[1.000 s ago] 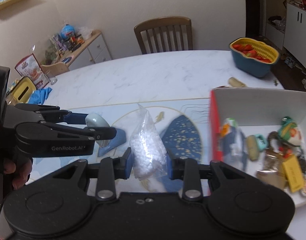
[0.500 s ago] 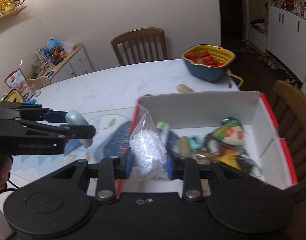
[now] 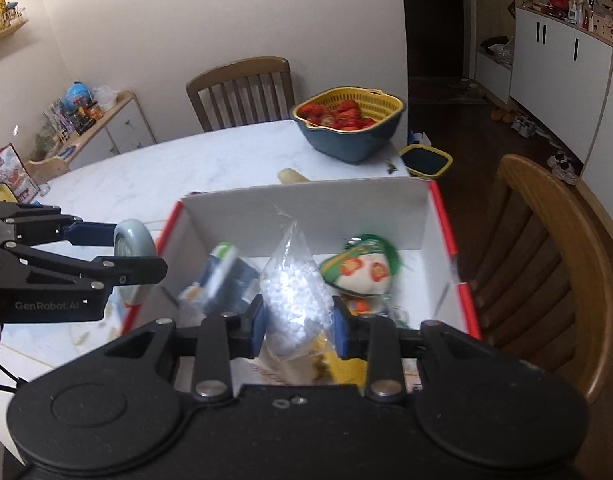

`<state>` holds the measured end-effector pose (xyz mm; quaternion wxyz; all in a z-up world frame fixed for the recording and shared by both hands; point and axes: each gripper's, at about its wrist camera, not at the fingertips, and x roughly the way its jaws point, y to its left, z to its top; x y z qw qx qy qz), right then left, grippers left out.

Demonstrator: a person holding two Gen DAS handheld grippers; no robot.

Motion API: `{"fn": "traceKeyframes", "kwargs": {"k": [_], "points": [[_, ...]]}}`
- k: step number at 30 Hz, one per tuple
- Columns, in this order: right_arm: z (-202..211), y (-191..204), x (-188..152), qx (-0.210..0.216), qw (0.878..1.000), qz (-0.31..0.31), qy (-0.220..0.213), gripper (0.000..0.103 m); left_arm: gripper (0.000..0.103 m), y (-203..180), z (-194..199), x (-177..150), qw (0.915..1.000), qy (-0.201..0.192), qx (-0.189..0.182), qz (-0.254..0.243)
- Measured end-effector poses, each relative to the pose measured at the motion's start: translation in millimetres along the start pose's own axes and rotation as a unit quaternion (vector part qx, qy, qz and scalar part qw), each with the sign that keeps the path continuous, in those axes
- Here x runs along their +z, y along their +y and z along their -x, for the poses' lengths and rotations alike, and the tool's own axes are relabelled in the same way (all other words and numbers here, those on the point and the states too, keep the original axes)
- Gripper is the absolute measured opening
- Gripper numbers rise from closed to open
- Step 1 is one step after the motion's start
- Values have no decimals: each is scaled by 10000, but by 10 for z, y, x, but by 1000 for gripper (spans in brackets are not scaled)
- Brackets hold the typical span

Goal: Organize objects
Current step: 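Carry the tape roller and foam bag into the red box and open both tools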

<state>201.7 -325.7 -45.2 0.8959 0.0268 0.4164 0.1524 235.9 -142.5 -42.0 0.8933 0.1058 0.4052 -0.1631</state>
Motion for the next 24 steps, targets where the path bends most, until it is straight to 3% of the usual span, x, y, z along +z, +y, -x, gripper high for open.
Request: {"fn": "traceKeyframes", "kwargs": {"k": [13,24], "points": [[-556,-227,-5,-84,9979,390,518,31,53,-286,-697,180,9989,430,-58,-165],[-802,-291,-4,29,9959,650,628,32,52,-345,-1068,250,9977,621,-142,-214]]}}
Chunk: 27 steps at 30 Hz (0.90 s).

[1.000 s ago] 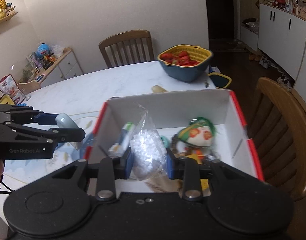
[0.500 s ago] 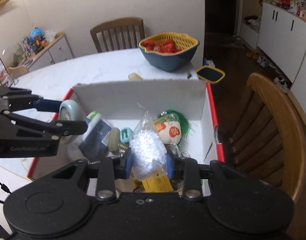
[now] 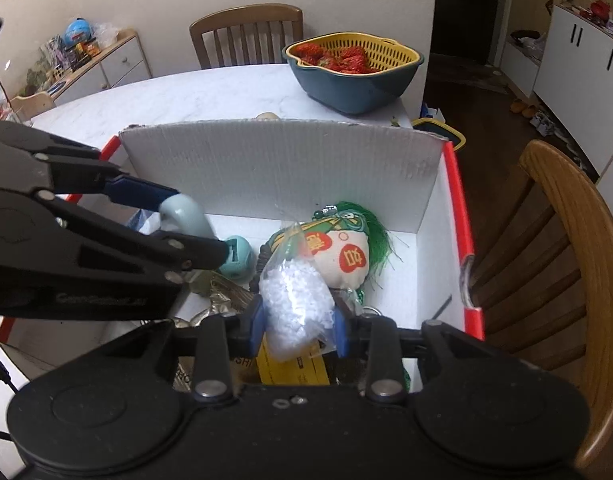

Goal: Organize objects
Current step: 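Carry the tape roller and foam bag into the red box and open both tools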

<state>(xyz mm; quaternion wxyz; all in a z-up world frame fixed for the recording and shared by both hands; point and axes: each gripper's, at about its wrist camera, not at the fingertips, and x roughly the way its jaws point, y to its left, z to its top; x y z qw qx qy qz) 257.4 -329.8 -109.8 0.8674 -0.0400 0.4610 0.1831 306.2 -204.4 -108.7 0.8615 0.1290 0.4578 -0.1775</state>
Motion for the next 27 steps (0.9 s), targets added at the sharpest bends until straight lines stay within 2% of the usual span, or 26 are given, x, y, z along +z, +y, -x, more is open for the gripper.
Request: {"fn": "traceKeyframes", "kwargs": {"k": [7,13,19,27], "points": [[11,-44,29,119,9999,84,31,35,52,31,-124,1,9999,114,-35,116],[52,-68,57,78,9998,168,-36,49,52,51,-126,-30,9998,121,54,148],[131,-98,79,111,9998,65,-152,58,63,64,-3,-65,9998,-64,86,143],[336,-33,23,15,9990,10,-442,63,65,100,262,-109,9993,-318,36,184]]}}
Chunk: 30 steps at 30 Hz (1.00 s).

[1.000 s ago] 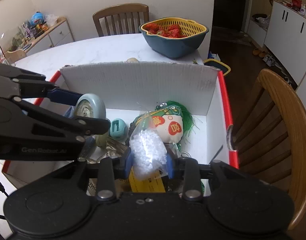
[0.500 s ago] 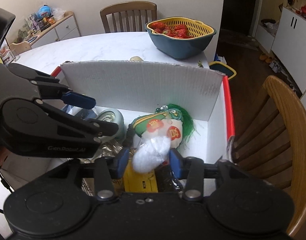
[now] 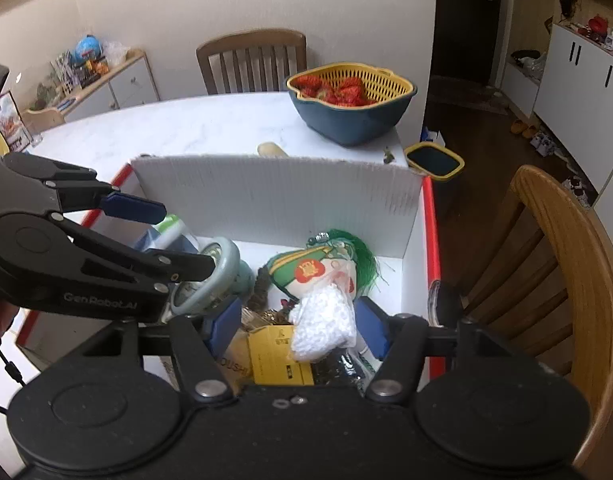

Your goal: Organize objects

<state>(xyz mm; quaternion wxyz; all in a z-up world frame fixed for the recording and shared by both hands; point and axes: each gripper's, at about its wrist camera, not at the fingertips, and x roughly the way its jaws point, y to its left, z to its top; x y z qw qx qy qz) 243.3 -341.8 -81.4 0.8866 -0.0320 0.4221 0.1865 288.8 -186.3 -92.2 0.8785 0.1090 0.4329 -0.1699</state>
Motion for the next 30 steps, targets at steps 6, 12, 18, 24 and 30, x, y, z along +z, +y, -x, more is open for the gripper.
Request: {"fn": "traceKeyframes", "kwargs": {"k": [6,12,18,24,30], "points": [[167,99,-20,-58,9997,-145,-193,72,69,85,262,-68,9994,-249,-208,95],[324,247,-50,-126,9985,-395,-368,78,75,187,526,-176,9980,-510,-351,116],[514,448,-89,-224,9961,-611,-597,84,80,307,764,-296,9958,-741,-531,115],[689,653,-134,-226,9930,-814,-831,88,82,474,977,-431,9930,-938,-678,216],[844,845,-187,-247,9897,-921,-1073,95,88,610,1112,-556,9924,-1009,-654,256]]}}
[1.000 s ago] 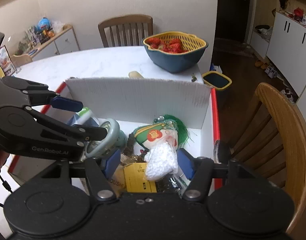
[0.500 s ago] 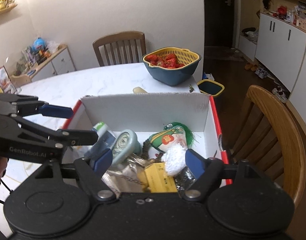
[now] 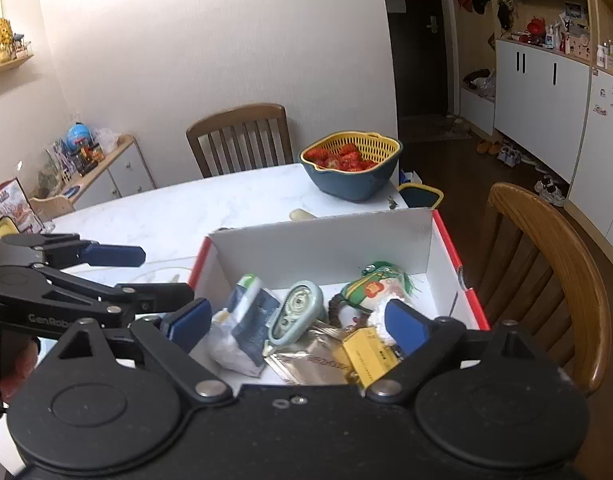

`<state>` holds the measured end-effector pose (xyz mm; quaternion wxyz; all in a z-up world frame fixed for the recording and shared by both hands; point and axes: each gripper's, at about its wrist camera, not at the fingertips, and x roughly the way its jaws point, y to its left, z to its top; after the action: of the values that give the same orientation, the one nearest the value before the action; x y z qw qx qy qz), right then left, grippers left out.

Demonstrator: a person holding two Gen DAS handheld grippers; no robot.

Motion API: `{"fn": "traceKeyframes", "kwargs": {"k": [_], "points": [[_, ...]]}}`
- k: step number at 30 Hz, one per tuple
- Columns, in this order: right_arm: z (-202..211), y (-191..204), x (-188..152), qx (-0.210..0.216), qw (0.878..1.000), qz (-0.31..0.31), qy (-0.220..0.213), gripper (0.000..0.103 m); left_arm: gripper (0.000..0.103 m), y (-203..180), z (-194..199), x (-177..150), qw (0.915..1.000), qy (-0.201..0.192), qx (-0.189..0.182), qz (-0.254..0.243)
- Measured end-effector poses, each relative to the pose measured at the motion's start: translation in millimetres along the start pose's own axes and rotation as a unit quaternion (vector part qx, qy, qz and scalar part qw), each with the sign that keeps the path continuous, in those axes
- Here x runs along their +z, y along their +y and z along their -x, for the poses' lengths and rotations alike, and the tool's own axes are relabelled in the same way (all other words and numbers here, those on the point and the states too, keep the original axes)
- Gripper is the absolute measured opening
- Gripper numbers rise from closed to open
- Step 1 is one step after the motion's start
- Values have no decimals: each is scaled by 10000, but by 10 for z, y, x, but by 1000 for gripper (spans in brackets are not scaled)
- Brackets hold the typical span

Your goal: Organize objects

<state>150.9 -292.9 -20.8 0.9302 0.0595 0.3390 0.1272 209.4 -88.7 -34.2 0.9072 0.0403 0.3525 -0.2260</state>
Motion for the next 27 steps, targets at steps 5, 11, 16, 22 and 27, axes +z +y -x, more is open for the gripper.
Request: {"fn": "traceKeyframes", "kwargs": {"k": [5,11,16,22,27], "points": [[102,152,-57,-80,9998,29,-153,97,103,85,124,-67,9999,-57,-53,78],[210,323,-116,-143,9995,37,-296,97,103,146,257,-142,9999,-135,-51,44],[305,419,-191,-238,9987,-46,-457,102,103,135,390,-201,9995,-236,-174,-65],[396,495,-281,-358,9977,-154,-562,102,103,101,554,-273,9985,-441,-288,-178],[443,504,-370,-476,9959,-356,-679,102,103,91,586,-334,9984,-433,-300,-227]]}}
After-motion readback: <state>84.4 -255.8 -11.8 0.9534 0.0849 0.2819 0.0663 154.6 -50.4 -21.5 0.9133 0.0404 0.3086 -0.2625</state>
